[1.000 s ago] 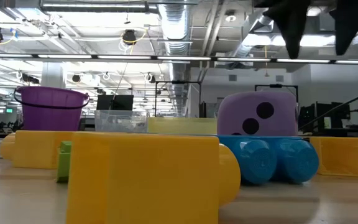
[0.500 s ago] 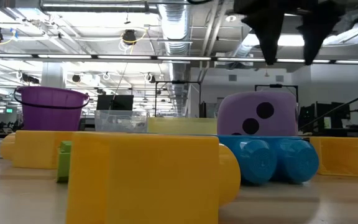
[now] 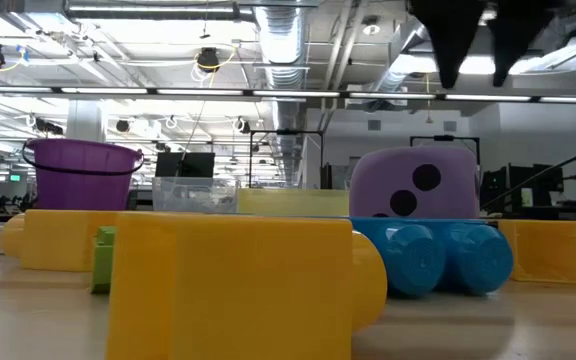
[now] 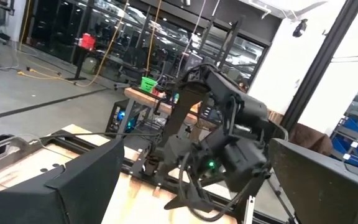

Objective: Pick & Place Toys
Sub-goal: Put the violet dice into the transparent bin

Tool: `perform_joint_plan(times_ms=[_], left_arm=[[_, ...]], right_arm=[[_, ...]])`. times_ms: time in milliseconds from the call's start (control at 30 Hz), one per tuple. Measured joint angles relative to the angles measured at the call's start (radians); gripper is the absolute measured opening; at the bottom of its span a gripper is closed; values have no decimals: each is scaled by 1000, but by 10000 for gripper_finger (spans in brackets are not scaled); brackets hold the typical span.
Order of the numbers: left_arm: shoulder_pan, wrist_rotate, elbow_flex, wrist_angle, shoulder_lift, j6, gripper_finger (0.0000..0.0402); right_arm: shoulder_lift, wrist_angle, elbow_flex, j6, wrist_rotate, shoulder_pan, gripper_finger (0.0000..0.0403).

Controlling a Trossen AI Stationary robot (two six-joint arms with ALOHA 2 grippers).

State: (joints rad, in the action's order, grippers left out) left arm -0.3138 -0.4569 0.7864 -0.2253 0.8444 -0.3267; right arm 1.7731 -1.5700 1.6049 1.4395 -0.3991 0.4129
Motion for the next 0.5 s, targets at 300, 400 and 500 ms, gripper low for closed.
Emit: perform_joint_plan(times_ms=[300, 400, 500], left_arm=[[0, -7, 0, 0, 0, -22, 398], [0, -7, 0, 0, 0, -22, 398], [0, -7, 0, 0, 0, -22, 398]], right_arm=[[8, -1, 10, -86, -100, 4, 400], [8, -1, 10, -89, -94, 0, 400], [8, 14, 10, -89, -76, -8, 400]])
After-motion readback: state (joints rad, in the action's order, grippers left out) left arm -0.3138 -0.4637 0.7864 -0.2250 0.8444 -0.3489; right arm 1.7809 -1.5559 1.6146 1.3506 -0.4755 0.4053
